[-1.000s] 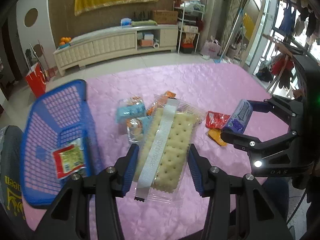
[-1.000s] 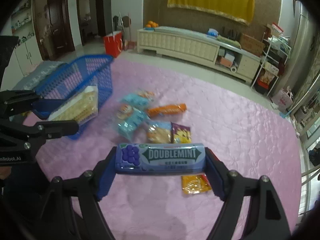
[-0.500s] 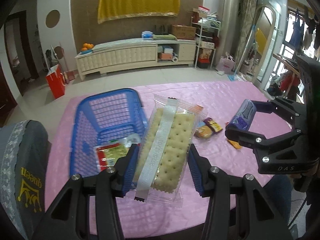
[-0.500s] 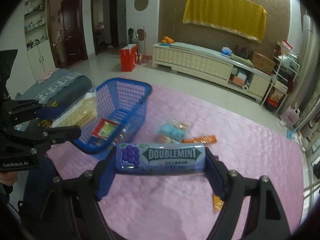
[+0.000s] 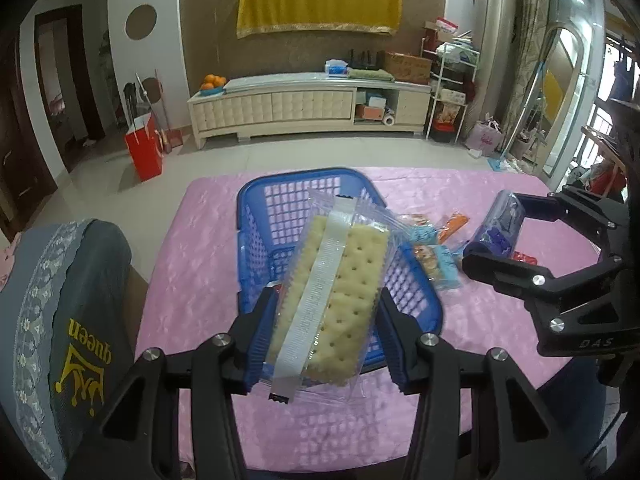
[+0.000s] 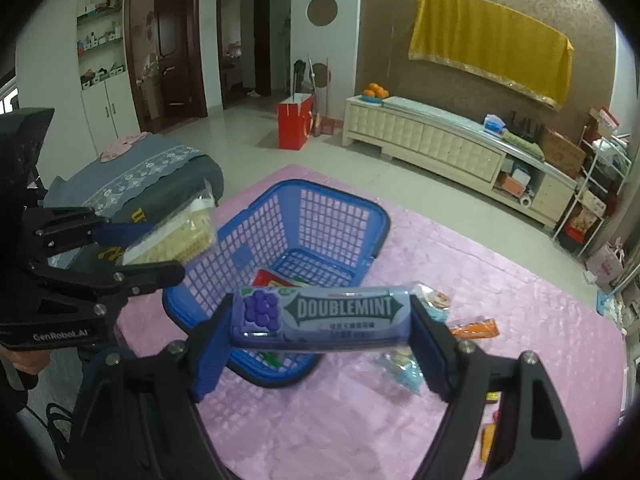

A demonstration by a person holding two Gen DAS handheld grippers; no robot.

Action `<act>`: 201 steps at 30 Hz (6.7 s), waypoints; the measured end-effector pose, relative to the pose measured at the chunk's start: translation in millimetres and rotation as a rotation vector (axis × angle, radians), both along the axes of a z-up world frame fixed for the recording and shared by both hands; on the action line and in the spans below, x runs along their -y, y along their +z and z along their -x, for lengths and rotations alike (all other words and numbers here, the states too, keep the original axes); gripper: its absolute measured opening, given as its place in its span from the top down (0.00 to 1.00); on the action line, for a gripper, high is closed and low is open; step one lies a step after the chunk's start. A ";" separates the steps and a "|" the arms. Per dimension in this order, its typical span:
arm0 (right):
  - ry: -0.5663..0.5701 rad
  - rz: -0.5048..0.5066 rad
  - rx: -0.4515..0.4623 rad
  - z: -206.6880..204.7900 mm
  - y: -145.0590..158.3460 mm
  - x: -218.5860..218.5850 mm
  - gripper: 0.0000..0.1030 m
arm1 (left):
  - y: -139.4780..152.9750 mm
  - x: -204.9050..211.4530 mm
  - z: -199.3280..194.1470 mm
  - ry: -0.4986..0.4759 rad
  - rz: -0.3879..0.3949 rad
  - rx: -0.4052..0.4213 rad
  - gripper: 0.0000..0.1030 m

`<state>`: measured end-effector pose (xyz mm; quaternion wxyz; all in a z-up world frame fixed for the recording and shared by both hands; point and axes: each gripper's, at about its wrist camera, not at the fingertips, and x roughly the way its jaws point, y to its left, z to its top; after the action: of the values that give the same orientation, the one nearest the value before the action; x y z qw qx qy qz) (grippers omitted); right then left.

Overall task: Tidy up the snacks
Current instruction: 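Carry the cracker pack and gum pack over the basket and release both, then withdraw both open tools from the basket toward the red and orange sachets, then grasp the red sauce sachet with the right tool and lift it, then grasp the orange sauce sachet with the left tool and lift it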

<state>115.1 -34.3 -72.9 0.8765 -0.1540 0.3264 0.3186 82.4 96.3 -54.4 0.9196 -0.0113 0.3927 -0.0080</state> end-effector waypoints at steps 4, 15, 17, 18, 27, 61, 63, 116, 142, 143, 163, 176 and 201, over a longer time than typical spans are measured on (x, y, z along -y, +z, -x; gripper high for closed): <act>0.016 0.010 -0.012 -4.1 -6.1 -12.8 0.19 | -8.4 -11.2 -4.8 -0.003 0.017 -0.024 0.55; 0.040 0.076 -0.038 -14.4 -28.1 -35.4 0.19 | -35.3 -23.6 -20.8 -0.004 0.047 -0.086 0.55; 0.036 0.082 -0.050 -17.5 -32.0 -34.5 0.19 | -40.6 -25.2 -27.1 -0.005 0.062 -0.105 0.55; 0.038 0.088 -0.052 -18.1 -33.8 -35.5 0.19 | -43.3 -26.0 -29.7 -0.004 0.067 -0.113 0.55; 0.043 0.151 -0.070 -23.7 -48.5 -44.7 0.19 | -52.0 -27.4 -36.8 -0.018 0.070 -0.136 0.49; 0.036 0.191 -0.158 -36.3 -67.7 -68.0 0.18 | -55.6 -56.5 -17.6 0.099 0.126 -0.144 0.38; 0.027 0.198 -0.148 -36.6 -67.8 -66.4 0.18 | -53.7 -53.7 -15.9 0.095 0.119 -0.143 0.38; -0.360 0.075 -0.105 -17.1 -39.9 214.0 0.00 | -40.5 211.6 -64.1 -0.217 -0.001 -0.099 0.31; -0.080 0.266 -0.321 -120.8 -154.8 263.7 0.00 | -159.7 281.9 -156.1 -0.228 0.041 -0.365 0.28; -0.064 0.285 -0.319 -123.0 -158.3 263.1 0.00 | -162.5 282.3 -159.4 -0.228 0.044 -0.370 0.28; 0.093 0.272 -0.314 -93.3 -163.9 258.5 0.44 | -170.7 292.5 -159.8 -0.257 0.029 -0.379 0.28; 0.009 0.200 -0.349 -88.8 -159.1 255.2 0.69 | -156.9 291.1 -154.2 -0.265 0.038 -0.362 0.28; -0.517 -0.110 -0.338 -43.5 -111.5 350.0 0.69 | -139.6 387.1 -146.8 -0.779 -0.188 -0.347 0.28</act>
<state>158.6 -384.4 -184.4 0.8689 0.0366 0.4780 0.1233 229.1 -290.8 -194.0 0.7655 0.2203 0.5153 -0.3162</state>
